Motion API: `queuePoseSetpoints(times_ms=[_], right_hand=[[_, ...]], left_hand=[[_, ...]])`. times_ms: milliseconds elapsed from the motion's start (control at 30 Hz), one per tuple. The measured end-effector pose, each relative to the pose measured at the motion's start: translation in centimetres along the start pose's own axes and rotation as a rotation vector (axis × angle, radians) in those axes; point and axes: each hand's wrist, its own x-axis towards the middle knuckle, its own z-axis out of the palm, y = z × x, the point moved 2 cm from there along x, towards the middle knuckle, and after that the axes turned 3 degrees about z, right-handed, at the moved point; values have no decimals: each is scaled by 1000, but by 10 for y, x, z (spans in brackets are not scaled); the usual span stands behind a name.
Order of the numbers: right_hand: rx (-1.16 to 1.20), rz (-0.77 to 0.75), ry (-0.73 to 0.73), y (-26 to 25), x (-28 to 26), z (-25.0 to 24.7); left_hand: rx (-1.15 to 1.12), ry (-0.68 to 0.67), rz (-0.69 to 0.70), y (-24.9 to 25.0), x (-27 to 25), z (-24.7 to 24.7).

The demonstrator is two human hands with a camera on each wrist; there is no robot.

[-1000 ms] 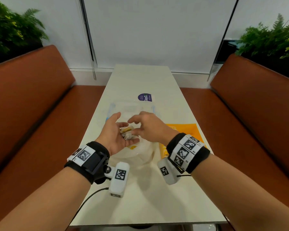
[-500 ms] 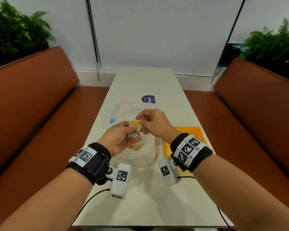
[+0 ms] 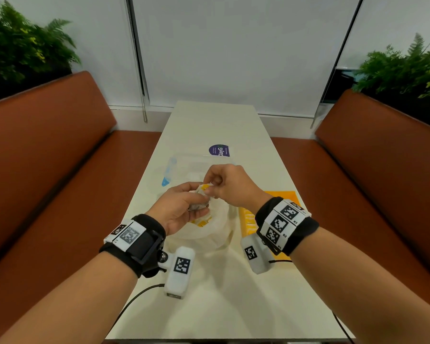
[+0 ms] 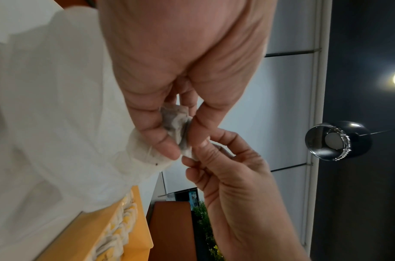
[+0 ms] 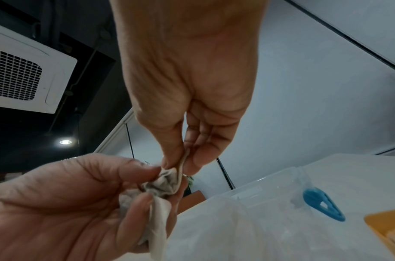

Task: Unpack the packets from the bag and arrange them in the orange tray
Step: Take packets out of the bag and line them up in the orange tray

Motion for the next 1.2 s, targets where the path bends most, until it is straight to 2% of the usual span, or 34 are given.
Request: queuePoseSetpoints(times_ms=[367, 500, 700, 900, 1100, 1200], right_hand=[[-24, 69, -55, -1, -2, -3], [-92, 27, -9, 2, -2, -6], [-55, -3, 16, -2, -1, -8], [-93, 46, 91, -1, 2, -16], [-339, -107, 52, -14, -2, -29], [-492, -107, 40, -16, -2, -41]], left_hand=[[2, 64, -38, 3, 2, 6], [-11, 77, -50, 3, 3, 7], [-41, 33, -34, 3, 3, 12], [18, 45, -25, 5, 3, 12], [50, 50, -37, 0, 2, 12], [55, 84, -50, -1, 3, 11]])
